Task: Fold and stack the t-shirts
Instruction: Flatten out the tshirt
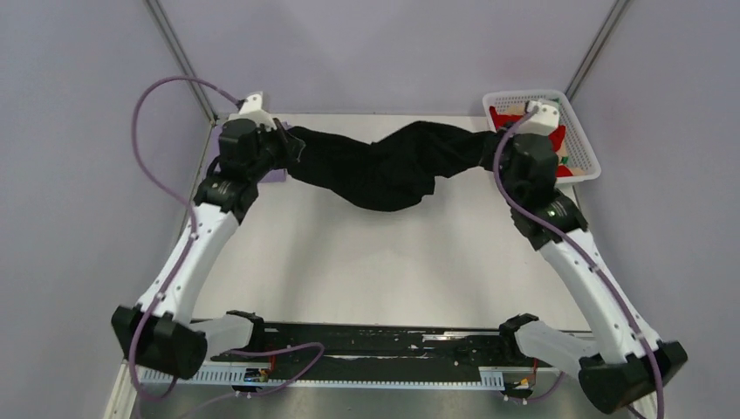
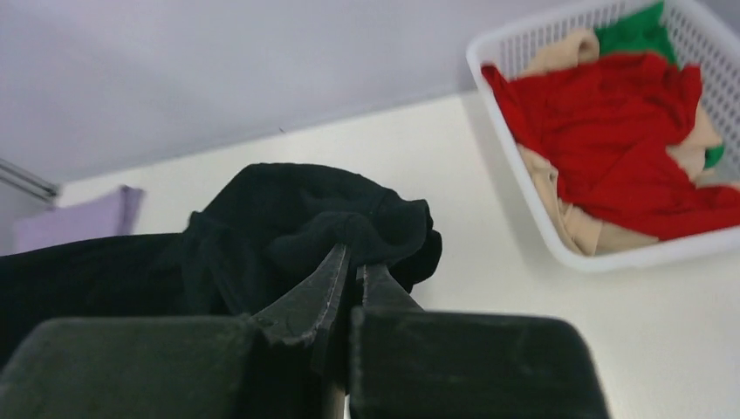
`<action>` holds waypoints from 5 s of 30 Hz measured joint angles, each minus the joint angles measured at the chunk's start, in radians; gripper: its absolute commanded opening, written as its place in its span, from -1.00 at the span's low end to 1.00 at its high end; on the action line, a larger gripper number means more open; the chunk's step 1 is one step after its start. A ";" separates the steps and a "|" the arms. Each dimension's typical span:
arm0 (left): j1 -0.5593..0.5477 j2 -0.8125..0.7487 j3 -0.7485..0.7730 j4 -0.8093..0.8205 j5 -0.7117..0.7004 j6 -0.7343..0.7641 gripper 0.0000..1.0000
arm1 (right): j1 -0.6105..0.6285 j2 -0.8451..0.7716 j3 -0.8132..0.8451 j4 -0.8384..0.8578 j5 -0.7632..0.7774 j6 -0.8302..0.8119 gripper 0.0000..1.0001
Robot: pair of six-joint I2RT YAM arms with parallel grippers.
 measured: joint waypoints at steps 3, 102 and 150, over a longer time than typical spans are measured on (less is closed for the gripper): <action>0.000 -0.192 0.000 -0.002 -0.072 0.024 -1.00 | 0.000 -0.170 -0.003 0.045 -0.041 -0.061 -1.00; 0.095 -0.199 -0.388 -0.453 -0.202 -0.159 0.98 | -0.342 -0.428 -0.574 0.215 -0.261 0.247 1.00; -0.037 0.259 -0.332 -0.394 -0.177 -0.259 -1.00 | -0.342 -0.159 -0.449 -0.138 -0.197 0.311 1.00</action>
